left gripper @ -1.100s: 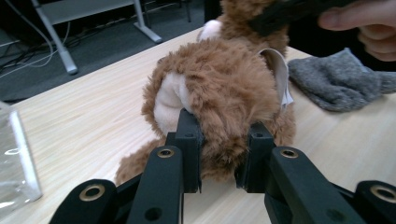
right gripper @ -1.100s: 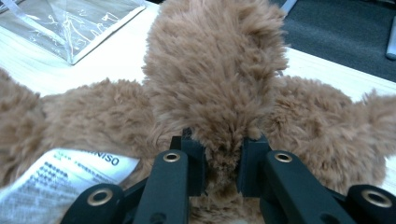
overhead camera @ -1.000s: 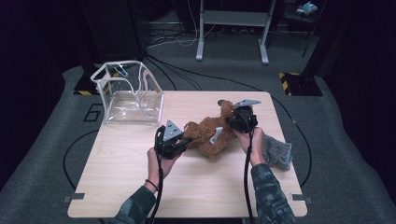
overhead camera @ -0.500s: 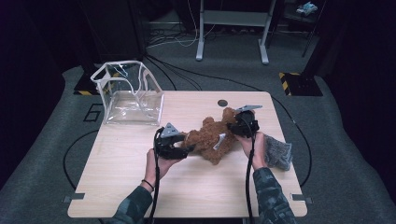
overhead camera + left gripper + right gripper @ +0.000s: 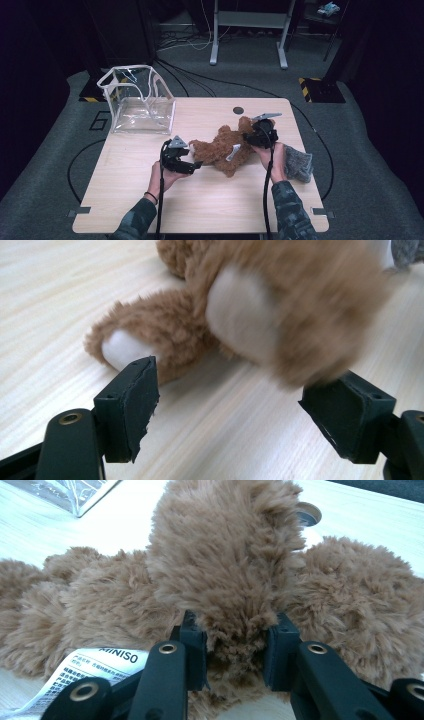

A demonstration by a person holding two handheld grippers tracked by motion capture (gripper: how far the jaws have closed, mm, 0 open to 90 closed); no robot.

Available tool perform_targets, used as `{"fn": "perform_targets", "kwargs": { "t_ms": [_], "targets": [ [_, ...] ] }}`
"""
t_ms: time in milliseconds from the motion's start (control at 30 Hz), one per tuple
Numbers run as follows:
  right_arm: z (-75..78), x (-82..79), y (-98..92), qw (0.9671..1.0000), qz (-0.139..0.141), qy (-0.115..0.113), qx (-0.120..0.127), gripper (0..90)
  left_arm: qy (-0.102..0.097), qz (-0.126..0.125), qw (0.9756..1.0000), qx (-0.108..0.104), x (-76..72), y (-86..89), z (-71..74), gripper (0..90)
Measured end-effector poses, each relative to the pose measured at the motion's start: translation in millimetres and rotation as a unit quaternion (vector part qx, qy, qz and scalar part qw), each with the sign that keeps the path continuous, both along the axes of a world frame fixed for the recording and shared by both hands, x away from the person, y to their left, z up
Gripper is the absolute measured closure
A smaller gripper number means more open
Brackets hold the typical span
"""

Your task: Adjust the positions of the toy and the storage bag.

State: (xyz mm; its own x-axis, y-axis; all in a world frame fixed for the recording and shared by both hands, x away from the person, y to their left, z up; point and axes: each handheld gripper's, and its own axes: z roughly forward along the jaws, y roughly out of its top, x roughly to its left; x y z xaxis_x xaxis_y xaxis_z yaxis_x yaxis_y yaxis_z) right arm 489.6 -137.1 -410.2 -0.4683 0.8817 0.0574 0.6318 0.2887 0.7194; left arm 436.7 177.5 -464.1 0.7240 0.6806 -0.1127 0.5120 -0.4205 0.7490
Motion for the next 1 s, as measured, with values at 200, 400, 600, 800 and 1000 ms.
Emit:
{"fn": "perform_targets", "kwargs": {
  "t_ms": [200, 400, 600, 800, 1000],
  "targets": [
    [-1.9, 0.6, -4.7, 1.0000, -0.002, 0.004, -0.001, 68.3, 0.015, 0.016, 0.9998, 0.001, 4.3, 14.2, -13.6, 22.5],
    [-2.5, 0.3, -6.3, 1.0000, 0.000, 0.004, 0.001, 66.7, 0.002, 0.023, 0.9996, 0.014, 21.0, 10.0, -15.8, 23.1],
    [-1.2, -2.0, -4.4, 1.0000, 0.000, 0.009, 0.001, 63.6, -0.007, 0.014, 0.9990, 0.042, 40.0, -4.5, -14.6, 22.7],
    [-0.4, -3.3, -3.3, 0.9999, -0.002, 0.011, 0.003, 59.9, -0.010, 0.008, 0.9982, 0.059, 55.8, -17.8, -11.7, 20.3],
    [-0.5, -2.6, -1.1, 0.9999, -0.005, 0.014, 0.000, 56.2, -0.001, -0.004, 0.9954, 0.096, 63.8, -31.1, -21.6, 28.7]
  ]
}}
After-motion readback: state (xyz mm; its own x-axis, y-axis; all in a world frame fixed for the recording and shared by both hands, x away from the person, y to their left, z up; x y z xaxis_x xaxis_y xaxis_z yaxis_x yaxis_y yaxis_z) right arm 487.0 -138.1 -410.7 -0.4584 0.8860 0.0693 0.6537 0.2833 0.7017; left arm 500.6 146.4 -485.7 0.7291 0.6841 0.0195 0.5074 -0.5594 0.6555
